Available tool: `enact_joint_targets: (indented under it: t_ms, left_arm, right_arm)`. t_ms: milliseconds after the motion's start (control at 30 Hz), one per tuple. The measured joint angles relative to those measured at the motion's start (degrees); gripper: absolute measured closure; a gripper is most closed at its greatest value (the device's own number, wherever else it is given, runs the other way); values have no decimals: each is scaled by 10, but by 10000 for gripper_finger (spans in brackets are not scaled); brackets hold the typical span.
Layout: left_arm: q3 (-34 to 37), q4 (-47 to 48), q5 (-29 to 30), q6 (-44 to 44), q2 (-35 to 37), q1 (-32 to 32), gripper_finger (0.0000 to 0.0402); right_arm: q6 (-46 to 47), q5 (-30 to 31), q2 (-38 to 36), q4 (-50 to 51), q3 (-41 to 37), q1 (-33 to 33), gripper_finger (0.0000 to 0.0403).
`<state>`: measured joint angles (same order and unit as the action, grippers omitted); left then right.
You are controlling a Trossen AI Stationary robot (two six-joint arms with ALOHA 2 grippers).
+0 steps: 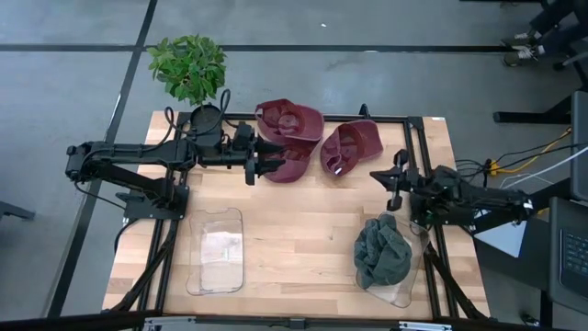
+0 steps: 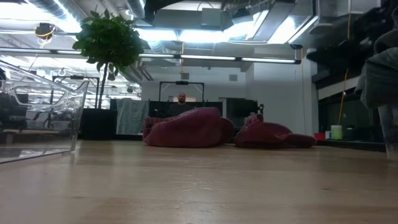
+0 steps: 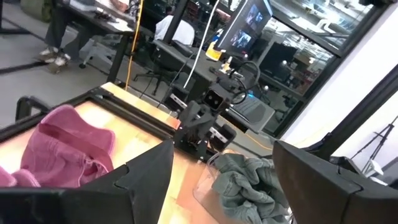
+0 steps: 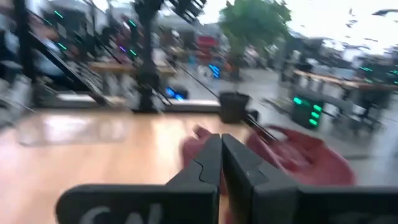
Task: Pick & Place hat
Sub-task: Put the bottom left red cap into the left transparent bin
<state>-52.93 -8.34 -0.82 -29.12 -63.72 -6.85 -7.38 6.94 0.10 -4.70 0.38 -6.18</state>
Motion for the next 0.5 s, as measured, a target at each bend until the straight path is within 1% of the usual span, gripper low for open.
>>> enact_joint_targets:
  t_ms: [100, 267, 333, 500]
  left_arm:
    - [0, 16, 0, -10, 0, 0, 133]
    - [0, 46, -2, -18, 0, 0, 133]
    - [0, 53, -2, -18, 0, 0, 133]
    - [0, 56, -2, -3, 0, 0, 133]
  right_arm:
    - [-8, -5, 2, 28, 0, -34, 389]
    - [-15, -64, 3, 34, 0, -82, 389]
    - [-15, -79, 3, 38, 0, -94, 389]
    - [-4, -81, 3, 37, 0, -103, 389]
